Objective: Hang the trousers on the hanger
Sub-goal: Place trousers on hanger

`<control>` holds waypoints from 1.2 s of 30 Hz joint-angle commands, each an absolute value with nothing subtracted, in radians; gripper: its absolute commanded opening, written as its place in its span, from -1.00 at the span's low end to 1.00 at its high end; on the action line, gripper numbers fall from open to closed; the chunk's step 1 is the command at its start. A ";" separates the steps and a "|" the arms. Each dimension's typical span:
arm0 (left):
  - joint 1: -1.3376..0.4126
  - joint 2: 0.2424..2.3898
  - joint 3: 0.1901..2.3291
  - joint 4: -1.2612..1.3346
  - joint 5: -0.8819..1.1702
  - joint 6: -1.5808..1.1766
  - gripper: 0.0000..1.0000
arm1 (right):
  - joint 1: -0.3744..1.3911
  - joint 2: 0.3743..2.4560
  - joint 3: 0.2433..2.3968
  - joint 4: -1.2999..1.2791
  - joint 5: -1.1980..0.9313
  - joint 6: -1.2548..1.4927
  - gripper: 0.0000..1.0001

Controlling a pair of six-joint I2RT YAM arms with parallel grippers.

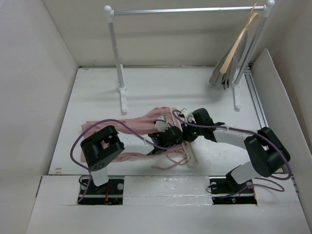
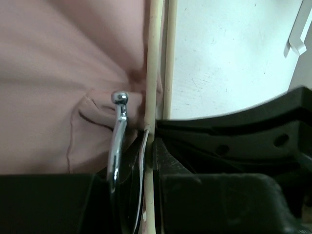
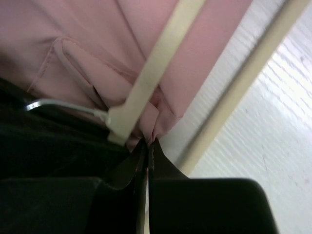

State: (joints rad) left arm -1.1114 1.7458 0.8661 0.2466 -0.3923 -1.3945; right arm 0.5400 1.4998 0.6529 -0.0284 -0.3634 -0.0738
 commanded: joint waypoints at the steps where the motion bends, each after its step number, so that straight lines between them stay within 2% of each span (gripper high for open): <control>1: -1.112 1.782 0.851 0.110 -0.403 -1.362 -1.00 | 0.505 1.412 0.617 -0.101 -0.405 -0.080 -1.00; 7: -1.103 1.755 0.828 0.098 -0.410 -1.362 -1.00 | 0.332 1.227 0.660 -0.264 -0.440 -0.159 -1.00; 16: -1.092 1.738 0.831 0.042 -0.433 -1.338 -1.00 | 0.040 1.190 0.617 -0.359 -0.540 -0.273 -1.00; 24: -1.035 1.655 0.758 0.003 -0.446 -1.301 -1.00 | -0.061 1.034 0.564 -0.462 -0.509 -0.269 -1.00; 25: -1.035 1.651 0.770 0.002 -0.449 -1.286 -1.00 | -0.061 1.017 0.569 -0.442 -0.524 -0.262 -0.69; 26: -1.046 1.648 0.779 0.002 -0.451 -1.272 -1.00 | -0.051 1.020 0.599 -0.440 -0.543 -0.262 0.01; 27: -1.055 1.649 0.796 0.002 -0.454 -1.244 -1.00 | -0.042 1.034 0.621 -0.442 -0.554 -0.270 0.21; 29: -1.077 1.673 0.848 0.002 -0.450 -1.217 -1.00 | -0.022 1.104 0.666 -0.422 -0.604 -0.247 0.49; 31: -1.092 1.701 0.903 -0.031 -0.439 -1.195 -1.00 | 0.035 1.150 0.705 -0.317 -0.644 -0.204 0.60; 34: -1.103 1.732 0.933 -0.023 -0.420 -1.177 -1.00 | 0.121 1.244 0.822 -0.270 -0.577 -0.169 0.77; 35: -1.103 1.733 0.930 -0.008 -0.420 -1.164 -1.00 | 0.174 1.340 0.872 -0.170 -0.566 -0.144 0.88; 36: -1.103 1.733 0.930 -0.008 -0.420 -1.158 -1.00 | 0.175 1.341 0.873 -0.169 -0.566 -0.144 0.88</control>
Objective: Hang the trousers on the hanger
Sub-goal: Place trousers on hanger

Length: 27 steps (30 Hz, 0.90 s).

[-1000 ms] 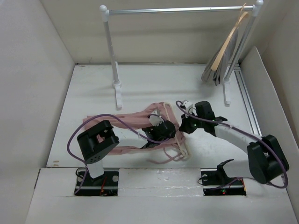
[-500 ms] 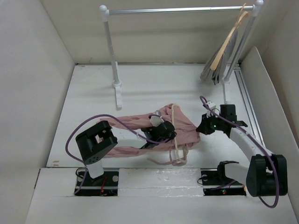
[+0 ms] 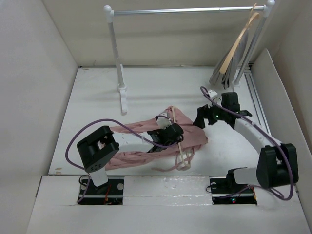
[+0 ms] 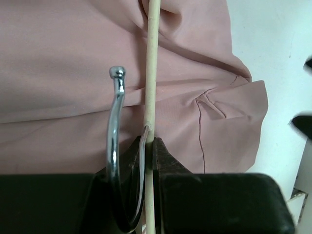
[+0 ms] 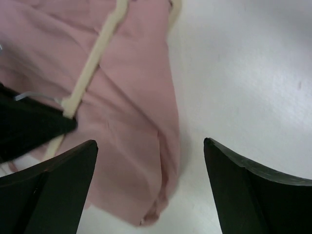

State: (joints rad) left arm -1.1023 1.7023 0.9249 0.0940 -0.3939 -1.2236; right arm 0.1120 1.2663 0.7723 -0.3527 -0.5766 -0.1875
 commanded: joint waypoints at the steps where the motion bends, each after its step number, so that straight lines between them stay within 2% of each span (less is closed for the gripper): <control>1: -1.103 1.729 0.931 -0.009 -0.420 -1.151 -1.00 | 0.175 1.395 0.911 -0.187 -0.610 -0.181 0.90; 2: -1.103 1.727 0.930 -0.011 -0.419 -1.147 -1.00 | 0.189 1.514 0.949 -0.213 -0.621 -0.195 0.91; 6: -1.083 1.694 0.882 0.023 -0.414 -1.143 -1.00 | 0.209 1.647 0.973 -0.123 -0.673 -0.161 0.90; 8: -1.074 1.677 0.858 0.044 -0.407 -1.146 -1.00 | 0.209 1.676 0.928 -0.054 -0.679 -0.118 0.76; 9: -1.074 1.675 0.854 0.048 -0.405 -1.146 -1.00 | 0.209 1.696 0.920 -0.043 -0.695 -0.111 0.76; 11: -1.063 1.677 0.853 0.049 -0.405 -1.146 -1.00 | 0.221 1.735 0.908 -0.035 -0.745 -0.101 0.36; 12: -1.063 1.678 0.851 0.049 -0.406 -1.143 -1.00 | 0.221 1.752 0.894 -0.011 -0.753 -0.091 0.05; 13: -1.063 1.681 0.854 0.049 -0.410 -1.146 -1.00 | 0.221 1.747 0.878 -0.009 -0.762 -0.071 -0.56; 15: -1.054 1.684 0.857 0.048 -0.416 -1.144 -1.00 | 0.206 1.679 0.801 0.072 -0.747 -0.043 -1.00; 24: -0.928 1.680 0.804 0.090 -0.348 -1.161 -1.00 | 0.078 1.335 0.565 0.005 -0.693 -0.037 -1.00; 27: -0.917 1.671 0.818 0.072 -0.366 -1.146 -1.00 | 0.043 1.260 0.546 -0.072 -0.660 -0.057 -1.00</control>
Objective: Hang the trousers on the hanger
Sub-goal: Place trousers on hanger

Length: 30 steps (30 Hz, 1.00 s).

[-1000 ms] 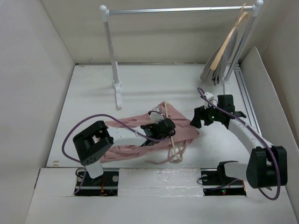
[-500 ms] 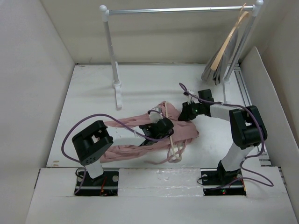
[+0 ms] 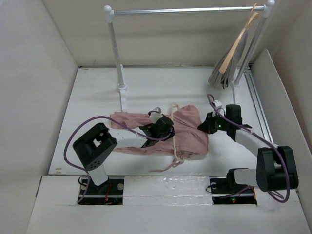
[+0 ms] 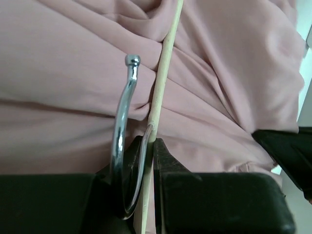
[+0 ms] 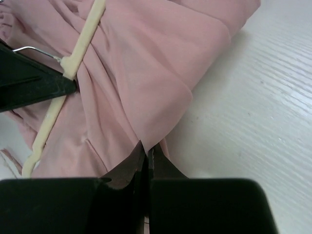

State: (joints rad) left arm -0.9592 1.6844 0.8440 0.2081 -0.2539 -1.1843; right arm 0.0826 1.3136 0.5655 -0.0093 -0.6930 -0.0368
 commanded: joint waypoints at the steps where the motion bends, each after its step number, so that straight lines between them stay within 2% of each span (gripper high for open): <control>1: -0.917 1.671 0.821 0.060 -0.373 -1.144 -1.00 | 0.019 1.250 0.540 -0.078 -0.654 -0.064 -1.00; 10: -0.908 1.623 0.770 0.037 -0.388 -1.121 -1.00 | -0.129 1.276 0.572 -0.155 -0.637 -0.143 -1.00; 18: -0.920 1.539 0.756 0.002 -0.430 -1.048 -1.00 | -0.138 1.403 0.731 -0.181 -0.600 -0.155 -1.00; 26: -1.002 1.615 0.981 -0.121 -0.532 -0.884 -1.00 | -0.072 1.495 0.718 -0.147 -0.535 -0.143 -1.00; 30: -1.002 1.641 1.011 -0.156 -0.538 -0.790 -1.00 | -0.081 1.525 0.756 -0.155 -0.503 -0.143 -1.00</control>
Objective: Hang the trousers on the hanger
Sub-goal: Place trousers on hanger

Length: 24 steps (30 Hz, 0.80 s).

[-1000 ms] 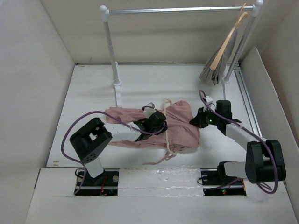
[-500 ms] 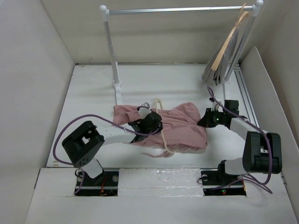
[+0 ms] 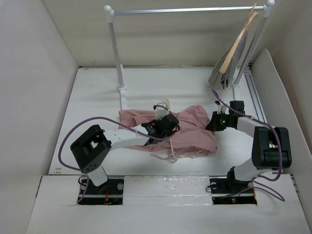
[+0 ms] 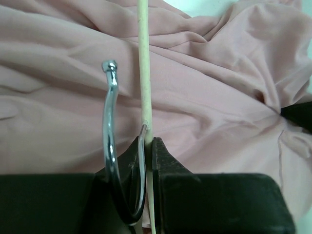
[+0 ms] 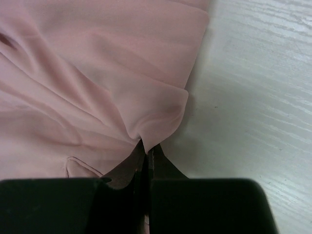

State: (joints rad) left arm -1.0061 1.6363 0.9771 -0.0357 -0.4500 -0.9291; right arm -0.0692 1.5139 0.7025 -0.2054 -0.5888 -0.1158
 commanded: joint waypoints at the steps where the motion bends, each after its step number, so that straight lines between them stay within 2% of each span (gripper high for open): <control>1: -1.002 1.638 1.009 -0.163 -0.538 -0.775 -1.00 | -0.090 1.526 0.767 -0.158 -0.493 -0.144 -1.00; 13: -1.002 1.614 0.997 -0.160 -0.531 -0.696 -1.00 | -0.069 1.571 0.845 -0.190 -0.482 -0.152 -1.00; 14: -1.002 1.603 1.006 -0.158 -0.525 -0.695 -1.00 | -0.069 1.562 0.844 -0.193 -0.480 -0.149 -0.82; 17: -1.002 1.589 1.035 -0.155 -0.519 -0.722 -1.00 | -0.048 1.530 0.821 -0.199 -0.494 -0.143 -0.47; 18: -1.002 1.588 1.045 -0.161 -0.517 -0.729 -1.00 | -0.048 1.517 0.813 -0.201 -0.500 -0.140 -0.18; 20: -1.002 1.582 1.067 -0.167 -0.512 -0.748 -1.00 | -0.037 1.484 0.795 -0.224 -0.509 -0.140 0.12; 21: -1.002 1.578 1.072 -0.167 -0.511 -0.753 -1.00 | -0.037 1.442 0.792 -0.236 -0.511 -0.141 0.40; 23: -1.002 1.563 1.091 -0.167 -0.503 -0.764 -1.00 | -0.037 1.382 0.801 -0.297 -0.511 -0.149 0.67; 24: -1.002 1.559 1.097 -0.167 -0.502 -0.765 -1.00 | -0.037 1.312 0.810 -0.316 -0.509 -0.155 0.73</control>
State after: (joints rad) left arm -1.0061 1.6367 1.0393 -0.1413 -0.4736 -0.7605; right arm -0.0483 1.4448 0.7956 -0.2771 -0.5098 -0.1341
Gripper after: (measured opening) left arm 0.032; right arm 0.846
